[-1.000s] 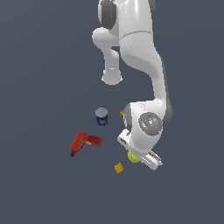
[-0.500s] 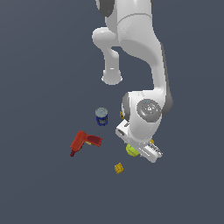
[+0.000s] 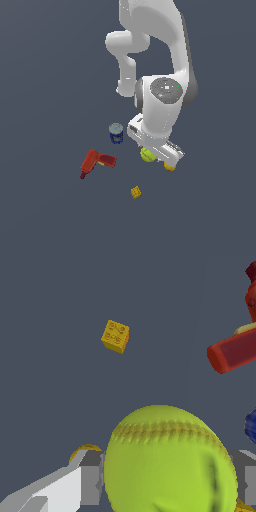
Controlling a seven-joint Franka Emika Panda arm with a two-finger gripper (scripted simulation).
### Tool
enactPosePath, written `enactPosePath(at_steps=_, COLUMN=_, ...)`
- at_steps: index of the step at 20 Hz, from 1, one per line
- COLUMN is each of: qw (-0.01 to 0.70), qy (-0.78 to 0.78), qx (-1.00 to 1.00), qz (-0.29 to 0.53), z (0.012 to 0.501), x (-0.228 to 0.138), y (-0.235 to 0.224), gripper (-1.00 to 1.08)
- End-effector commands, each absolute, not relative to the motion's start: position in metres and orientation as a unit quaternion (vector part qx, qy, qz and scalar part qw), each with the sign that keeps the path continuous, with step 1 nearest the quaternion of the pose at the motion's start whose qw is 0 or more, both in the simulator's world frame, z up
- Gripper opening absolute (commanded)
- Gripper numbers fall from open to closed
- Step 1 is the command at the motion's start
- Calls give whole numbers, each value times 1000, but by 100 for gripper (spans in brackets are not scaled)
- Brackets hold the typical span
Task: Pick up a designated object from a clutter of objects.
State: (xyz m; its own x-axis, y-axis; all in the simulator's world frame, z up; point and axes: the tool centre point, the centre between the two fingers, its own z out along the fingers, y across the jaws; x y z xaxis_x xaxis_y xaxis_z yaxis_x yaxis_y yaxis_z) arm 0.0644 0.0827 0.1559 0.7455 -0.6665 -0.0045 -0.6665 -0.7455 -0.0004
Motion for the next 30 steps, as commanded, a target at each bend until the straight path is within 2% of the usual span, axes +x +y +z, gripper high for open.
enactPosePath(at_steps=1, qw=2, qy=357, qx=-934, qz=1, z=178, x=54, y=77, gripper=-100)
enactPosePath(at_steps=20, qw=0, qy=357, qx=-934, qz=0, z=343, x=-26, y=35, gripper=-100)
enactPosePath(at_steps=30, qw=0, qy=357, qx=-934, qz=0, z=394, x=-48, y=23, gripper=-100)
